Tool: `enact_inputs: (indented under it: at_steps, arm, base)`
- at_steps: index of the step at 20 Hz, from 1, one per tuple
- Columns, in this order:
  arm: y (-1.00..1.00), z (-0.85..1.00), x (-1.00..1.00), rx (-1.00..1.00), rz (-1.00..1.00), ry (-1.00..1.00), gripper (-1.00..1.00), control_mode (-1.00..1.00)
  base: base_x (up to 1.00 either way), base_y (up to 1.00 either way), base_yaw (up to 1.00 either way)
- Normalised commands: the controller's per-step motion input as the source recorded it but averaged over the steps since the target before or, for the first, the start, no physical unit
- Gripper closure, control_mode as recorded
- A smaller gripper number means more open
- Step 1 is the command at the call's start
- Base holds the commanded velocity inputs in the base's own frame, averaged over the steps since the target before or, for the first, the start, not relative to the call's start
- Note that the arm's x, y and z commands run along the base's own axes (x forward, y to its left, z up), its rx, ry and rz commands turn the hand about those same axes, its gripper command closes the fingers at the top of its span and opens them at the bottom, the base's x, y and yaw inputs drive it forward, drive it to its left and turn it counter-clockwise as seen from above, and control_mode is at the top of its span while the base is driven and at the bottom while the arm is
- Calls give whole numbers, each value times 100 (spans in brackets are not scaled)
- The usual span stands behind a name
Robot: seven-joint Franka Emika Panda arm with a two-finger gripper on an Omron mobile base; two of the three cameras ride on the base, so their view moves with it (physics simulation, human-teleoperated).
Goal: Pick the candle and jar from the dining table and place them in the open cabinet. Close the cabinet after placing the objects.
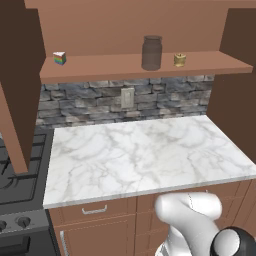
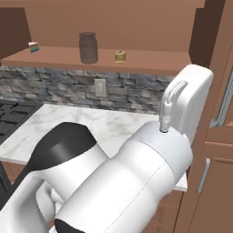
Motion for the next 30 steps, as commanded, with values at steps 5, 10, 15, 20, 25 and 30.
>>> enact_inputs:
  at_steps: [5, 10, 15, 20, 25, 30]
  arm:
    - [-25, 0, 0, 2, 0, 6, -100, -100]
    - [-20, 0, 0, 2, 0, 8, -100, -100]
    - [-21, 0, 0, 1, 0, 7, -100, -100]
    - [-29, -1, 0, 3, 5, 2, -100, -100]
    - [-18, -9, 2, 3, 11, 0, -100, -100]
    - [-13, -8, 1, 4, 14, 0, -100, -100]
  base:
    - [0, 0, 0]
    - [0, 0, 0]
    - [0, 0, 0]
    - [0, 0, 0]
    - [0, 0, 0]
    - [0, 0, 0]
